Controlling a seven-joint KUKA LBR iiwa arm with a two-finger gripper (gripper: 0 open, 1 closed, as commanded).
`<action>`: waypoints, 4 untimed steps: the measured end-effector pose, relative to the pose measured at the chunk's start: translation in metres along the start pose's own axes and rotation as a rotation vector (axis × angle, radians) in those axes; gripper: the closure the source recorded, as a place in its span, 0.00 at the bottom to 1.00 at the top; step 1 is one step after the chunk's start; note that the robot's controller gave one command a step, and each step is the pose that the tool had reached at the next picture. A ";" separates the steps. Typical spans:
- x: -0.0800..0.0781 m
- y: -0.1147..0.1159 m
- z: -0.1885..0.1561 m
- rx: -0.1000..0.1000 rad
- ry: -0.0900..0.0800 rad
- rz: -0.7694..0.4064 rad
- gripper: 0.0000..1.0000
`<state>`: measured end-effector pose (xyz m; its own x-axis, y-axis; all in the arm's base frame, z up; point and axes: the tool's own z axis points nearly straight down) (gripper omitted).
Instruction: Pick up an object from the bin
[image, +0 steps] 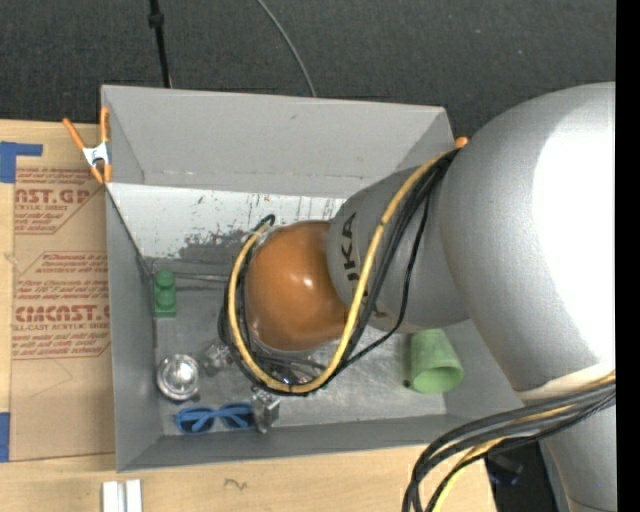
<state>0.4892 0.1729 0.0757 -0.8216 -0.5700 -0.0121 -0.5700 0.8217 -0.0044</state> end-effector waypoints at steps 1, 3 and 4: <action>0.002 0.002 0.002 -0.005 0.009 0.002 1.00; 0.005 0.003 -0.074 -0.008 0.014 0.009 1.00; 0.005 0.001 -0.076 -0.006 0.011 0.012 0.00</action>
Offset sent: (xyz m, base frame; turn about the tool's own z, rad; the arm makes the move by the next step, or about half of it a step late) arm 0.0000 0.0000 0.0000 0.0000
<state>0.4836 0.1705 0.1512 -0.8285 -0.5601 -0.0008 -0.5601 0.8285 0.0015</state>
